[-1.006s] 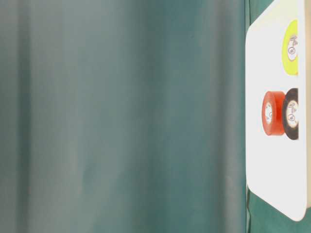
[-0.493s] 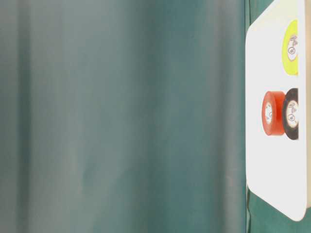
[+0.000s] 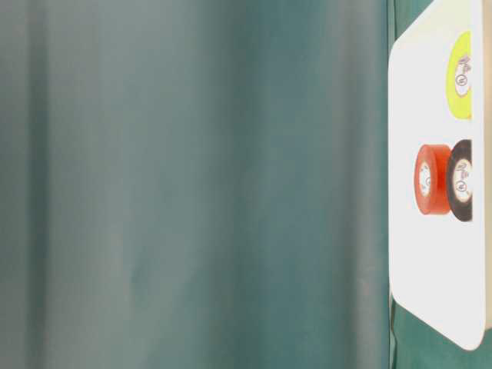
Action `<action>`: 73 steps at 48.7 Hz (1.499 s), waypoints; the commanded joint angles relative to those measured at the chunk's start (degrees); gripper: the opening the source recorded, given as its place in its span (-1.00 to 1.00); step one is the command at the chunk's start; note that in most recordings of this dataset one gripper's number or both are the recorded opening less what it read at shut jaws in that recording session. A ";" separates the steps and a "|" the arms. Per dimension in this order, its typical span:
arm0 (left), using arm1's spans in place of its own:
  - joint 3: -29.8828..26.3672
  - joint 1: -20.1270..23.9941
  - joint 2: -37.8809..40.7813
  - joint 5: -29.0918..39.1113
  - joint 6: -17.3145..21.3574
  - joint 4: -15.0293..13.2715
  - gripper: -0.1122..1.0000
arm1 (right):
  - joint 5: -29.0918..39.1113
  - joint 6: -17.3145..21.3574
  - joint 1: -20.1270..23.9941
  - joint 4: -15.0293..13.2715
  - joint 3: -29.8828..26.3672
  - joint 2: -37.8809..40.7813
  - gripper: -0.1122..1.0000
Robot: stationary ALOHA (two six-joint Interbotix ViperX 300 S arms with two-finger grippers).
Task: Put the tape into the white case with the right arm.
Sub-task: 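Move the right gripper down onto the teal tape roll near the front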
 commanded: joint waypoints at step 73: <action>-0.53 0.18 0.44 -0.53 -0.09 -0.09 -0.80 | 8.26 -0.18 1.58 0.09 -5.71 0.44 -0.78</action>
